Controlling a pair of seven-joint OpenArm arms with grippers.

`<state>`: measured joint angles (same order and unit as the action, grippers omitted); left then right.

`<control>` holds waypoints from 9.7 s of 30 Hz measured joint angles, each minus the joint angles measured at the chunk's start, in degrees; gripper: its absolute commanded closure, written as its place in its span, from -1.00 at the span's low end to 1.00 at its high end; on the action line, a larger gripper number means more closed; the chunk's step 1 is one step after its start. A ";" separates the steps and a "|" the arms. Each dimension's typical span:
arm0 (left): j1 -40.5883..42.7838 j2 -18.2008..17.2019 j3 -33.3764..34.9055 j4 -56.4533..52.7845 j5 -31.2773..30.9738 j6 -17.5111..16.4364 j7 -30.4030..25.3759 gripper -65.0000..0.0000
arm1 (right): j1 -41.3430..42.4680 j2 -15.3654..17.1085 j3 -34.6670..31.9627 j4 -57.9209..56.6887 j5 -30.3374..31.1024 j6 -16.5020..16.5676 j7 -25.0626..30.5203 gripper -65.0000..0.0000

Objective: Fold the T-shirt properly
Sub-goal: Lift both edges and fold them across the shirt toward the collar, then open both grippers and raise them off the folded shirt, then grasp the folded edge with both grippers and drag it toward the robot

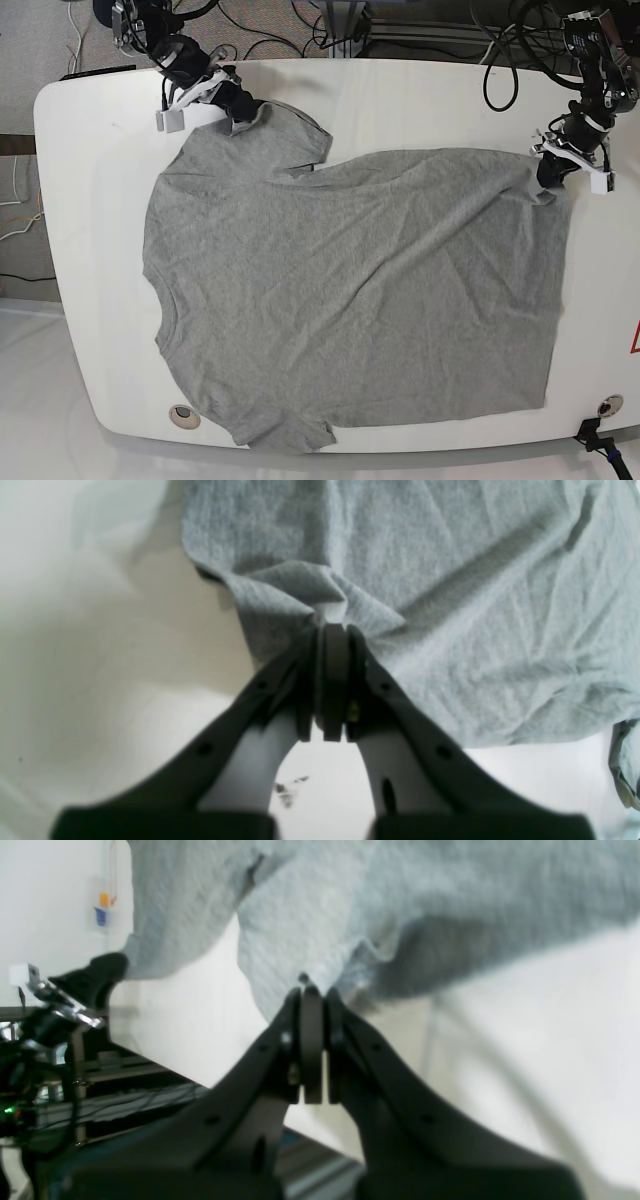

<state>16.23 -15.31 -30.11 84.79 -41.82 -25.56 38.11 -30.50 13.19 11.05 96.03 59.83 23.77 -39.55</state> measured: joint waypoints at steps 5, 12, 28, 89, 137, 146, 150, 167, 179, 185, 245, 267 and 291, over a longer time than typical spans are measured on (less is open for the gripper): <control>0.17 0.17 0.13 0.70 7.08 -0.20 -0.07 0.95 | -3.61 -0.22 0.00 5.60 -6.78 -0.24 2.97 1.00; 0.17 0.39 0.11 2.82 15.26 -9.33 -0.35 0.95 | -8.52 -3.72 0.15 13.84 -19.28 0.20 3.50 1.00; 10.05 -0.26 -0.17 3.65 15.87 -14.34 -3.69 0.95 | -20.90 -4.76 -0.15 16.81 -32.89 0.28 16.39 1.00; -14.49 6.40 -0.20 0.79 19.67 1.64 -2.08 0.95 | 41.07 5.92 -9.33 -14.47 -39.34 3.10 12.24 1.00; -26.43 7.30 0.50 -4.96 36.04 6.73 -11.19 0.31 | 57.48 5.99 -16.41 -43.60 -39.10 3.26 27.34 1.00; -28.09 4.50 0.55 -12.90 36.37 7.04 -11.21 -0.57 | 57.75 4.07 -16.37 -43.58 -48.30 3.23 28.83 -0.23; -24.15 0.87 4.20 -12.61 36.09 6.64 -15.28 -0.58 | 55.08 6.01 -16.22 -40.68 -49.13 2.23 28.87 -0.59; -4.33 -0.20 4.94 10.45 36.06 1.92 -22.58 -0.56 | 27.82 8.26 3.39 -13.94 -49.00 1.68 21.33 -0.59; -3.98 -0.13 4.61 10.29 36.02 1.92 -22.53 -0.56 | 22.84 4.52 3.91 -17.64 -48.48 2.93 21.66 -0.59; -3.82 -0.13 2.78 9.25 36.04 2.14 -22.47 -0.56 | 23.04 3.32 3.89 -17.73 -48.48 3.89 22.47 -0.59; -18.29 -0.09 3.72 -21.59 35.63 2.10 -23.61 0.38 | 29.35 3.48 3.87 -25.97 -47.98 4.39 25.42 1.00; -6.82 -2.34 3.67 -16.44 34.12 1.79 -27.02 1.00 | 16.81 3.45 3.85 -12.66 -48.54 6.32 23.85 1.00; 22.53 -2.29 2.75 3.52 32.76 -0.63 -29.49 1.00 | -7.32 3.21 11.41 2.36 -48.46 6.71 21.75 1.00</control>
<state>38.76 -17.61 -27.35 88.31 -9.06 -26.20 8.62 -37.82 16.40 22.46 98.39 11.38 30.48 -17.80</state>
